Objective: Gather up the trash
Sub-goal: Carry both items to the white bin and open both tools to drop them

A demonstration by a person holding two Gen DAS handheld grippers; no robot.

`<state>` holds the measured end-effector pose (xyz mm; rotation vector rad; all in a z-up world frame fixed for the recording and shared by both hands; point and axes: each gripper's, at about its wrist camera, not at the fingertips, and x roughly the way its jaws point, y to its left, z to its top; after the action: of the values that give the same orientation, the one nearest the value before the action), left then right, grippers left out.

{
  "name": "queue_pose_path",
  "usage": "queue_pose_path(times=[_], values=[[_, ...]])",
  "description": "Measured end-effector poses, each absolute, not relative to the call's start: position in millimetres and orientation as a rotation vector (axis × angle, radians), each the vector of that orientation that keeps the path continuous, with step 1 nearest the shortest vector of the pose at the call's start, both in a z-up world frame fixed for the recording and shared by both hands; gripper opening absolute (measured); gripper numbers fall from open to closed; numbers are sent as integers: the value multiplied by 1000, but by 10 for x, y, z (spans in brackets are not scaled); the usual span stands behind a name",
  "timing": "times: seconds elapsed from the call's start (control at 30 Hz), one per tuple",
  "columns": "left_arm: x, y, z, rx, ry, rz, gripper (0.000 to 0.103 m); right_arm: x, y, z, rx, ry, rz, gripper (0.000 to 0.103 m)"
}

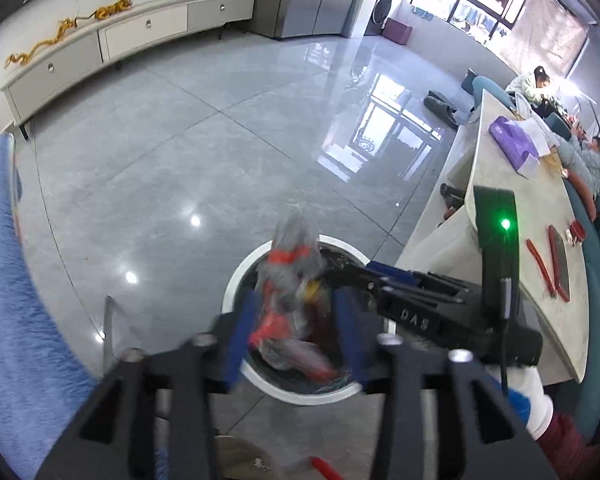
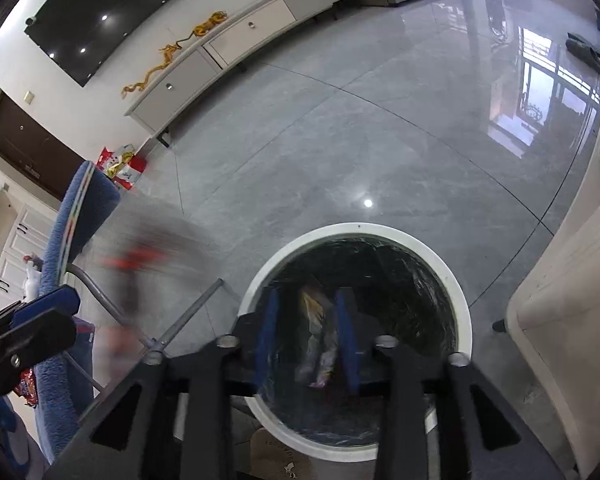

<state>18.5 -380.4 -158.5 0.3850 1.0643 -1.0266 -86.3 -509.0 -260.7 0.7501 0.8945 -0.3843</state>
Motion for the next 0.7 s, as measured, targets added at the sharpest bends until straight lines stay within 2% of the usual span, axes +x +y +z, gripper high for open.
queue_pose_path(times=[0.3, 0.7], values=[[115, -3649, -1469, 383, 1017, -1037, 48, -1010, -5125, -2546, 720, 890, -412, 38], [320, -2691, -930, 305, 825, -933, 48, -1149, -4761, -2128, 672, 840, -417, 38]])
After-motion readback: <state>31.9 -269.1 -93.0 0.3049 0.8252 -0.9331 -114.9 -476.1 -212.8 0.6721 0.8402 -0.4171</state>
